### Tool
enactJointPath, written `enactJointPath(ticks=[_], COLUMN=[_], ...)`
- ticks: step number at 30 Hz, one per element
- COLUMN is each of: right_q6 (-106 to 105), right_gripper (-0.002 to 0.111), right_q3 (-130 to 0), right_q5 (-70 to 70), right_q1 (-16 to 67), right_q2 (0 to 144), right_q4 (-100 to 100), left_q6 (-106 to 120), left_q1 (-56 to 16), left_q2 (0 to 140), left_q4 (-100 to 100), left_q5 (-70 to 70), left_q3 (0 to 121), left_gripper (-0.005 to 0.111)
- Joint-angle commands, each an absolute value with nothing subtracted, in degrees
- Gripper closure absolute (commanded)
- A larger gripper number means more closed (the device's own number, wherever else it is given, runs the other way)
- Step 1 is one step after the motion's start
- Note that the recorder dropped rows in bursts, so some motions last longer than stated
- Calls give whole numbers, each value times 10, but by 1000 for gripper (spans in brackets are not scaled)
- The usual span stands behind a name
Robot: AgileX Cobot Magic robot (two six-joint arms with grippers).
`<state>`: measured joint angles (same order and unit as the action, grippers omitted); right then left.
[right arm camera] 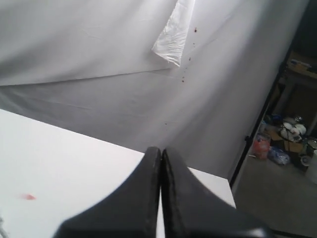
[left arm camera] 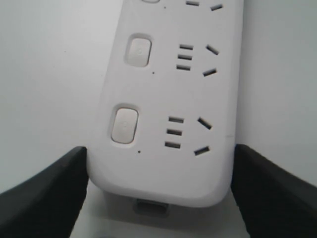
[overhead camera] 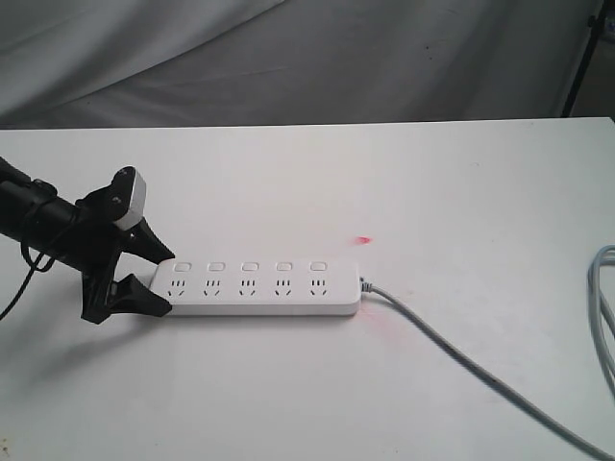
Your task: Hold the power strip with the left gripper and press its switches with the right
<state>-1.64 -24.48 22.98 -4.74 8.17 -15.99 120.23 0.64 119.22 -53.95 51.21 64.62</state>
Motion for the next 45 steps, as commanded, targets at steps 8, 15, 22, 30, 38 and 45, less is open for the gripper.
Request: enactJointPath(ticks=[8, 15, 22, 30, 38, 45], right_q6=[-32, -35, -30, -28, -28, -28], right_gripper=[108, 108, 108, 108, 108, 108], right_q3=[0, 0, 0, 0, 0, 0], right_q5=[-5, 106, 191, 199, 198, 198], right_q1=[-51, -51, -51, -51, -51, -51], right_q2=[0, 0, 0, 0, 0, 0], right_q4=[-38, -34, -34, -5, -5, -5], left_q6=[1200, 1200, 1200, 1200, 1200, 1200], left_q1=[4, 4, 4, 4, 4, 4], left_q2=[1193, 1193, 1193, 1193, 1193, 1193], left_q4=[-550, -550, -550, -550, -550, -550], left_q5=[509, 509, 509, 509, 509, 509], left_q3=[650, 650, 650, 650, 650, 650], left_gripper=[107, 107, 107, 107, 107, 107])
